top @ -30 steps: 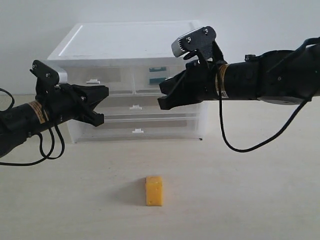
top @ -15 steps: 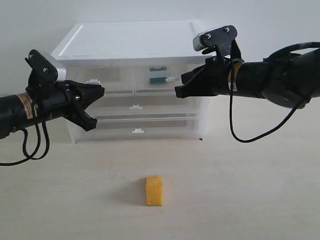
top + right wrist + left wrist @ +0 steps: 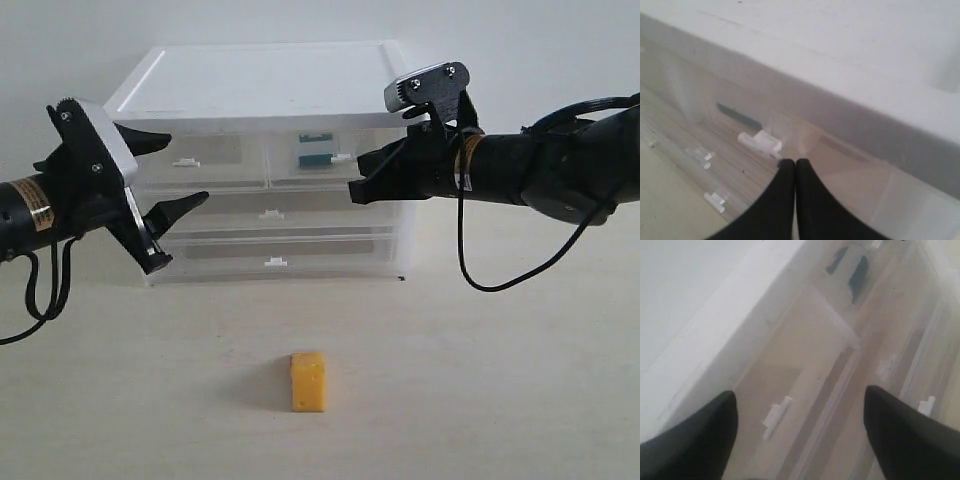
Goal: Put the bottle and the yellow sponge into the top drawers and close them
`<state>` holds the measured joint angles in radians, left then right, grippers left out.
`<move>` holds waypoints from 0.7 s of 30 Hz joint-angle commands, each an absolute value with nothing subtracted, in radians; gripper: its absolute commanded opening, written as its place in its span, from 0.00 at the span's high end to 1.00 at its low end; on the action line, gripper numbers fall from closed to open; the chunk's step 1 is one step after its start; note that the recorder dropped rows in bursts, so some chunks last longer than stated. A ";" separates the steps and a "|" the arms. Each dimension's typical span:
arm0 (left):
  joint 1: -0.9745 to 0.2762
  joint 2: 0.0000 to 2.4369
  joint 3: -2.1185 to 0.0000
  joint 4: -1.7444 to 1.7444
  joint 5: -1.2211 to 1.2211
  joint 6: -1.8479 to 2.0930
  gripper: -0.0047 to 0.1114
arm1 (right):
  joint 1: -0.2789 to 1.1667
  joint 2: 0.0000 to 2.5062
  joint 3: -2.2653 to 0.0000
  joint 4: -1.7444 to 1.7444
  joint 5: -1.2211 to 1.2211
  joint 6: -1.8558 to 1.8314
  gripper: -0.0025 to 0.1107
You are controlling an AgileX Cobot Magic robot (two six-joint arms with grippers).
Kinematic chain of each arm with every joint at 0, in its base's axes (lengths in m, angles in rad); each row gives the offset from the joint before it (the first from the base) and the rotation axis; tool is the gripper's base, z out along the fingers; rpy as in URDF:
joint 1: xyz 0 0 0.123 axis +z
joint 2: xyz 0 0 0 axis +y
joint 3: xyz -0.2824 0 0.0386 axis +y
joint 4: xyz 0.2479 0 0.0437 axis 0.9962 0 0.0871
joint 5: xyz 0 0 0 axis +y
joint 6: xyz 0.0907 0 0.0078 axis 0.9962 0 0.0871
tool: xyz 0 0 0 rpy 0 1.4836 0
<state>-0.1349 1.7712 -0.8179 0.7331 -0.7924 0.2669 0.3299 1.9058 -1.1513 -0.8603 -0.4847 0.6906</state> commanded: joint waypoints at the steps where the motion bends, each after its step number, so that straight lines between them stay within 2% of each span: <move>1: -0.140 1.777 -0.814 0.731 -0.806 0.423 0.46 | 0.320 1.902 -1.168 -0.840 -0.509 0.697 0.98; 5: -0.140 1.799 -0.814 0.714 -0.806 0.540 0.56 | 0.320 1.902 -1.168 -0.842 -0.511 0.697 0.98; 13: -0.140 1.896 -0.816 0.513 -0.970 0.764 0.57 | 0.318 1.913 -1.170 -0.926 -0.402 0.628 0.98; 21: -0.140 1.956 -0.825 0.500 -1.069 0.801 0.58 | 0.319 1.915 -1.171 -0.881 -0.487 0.674 0.98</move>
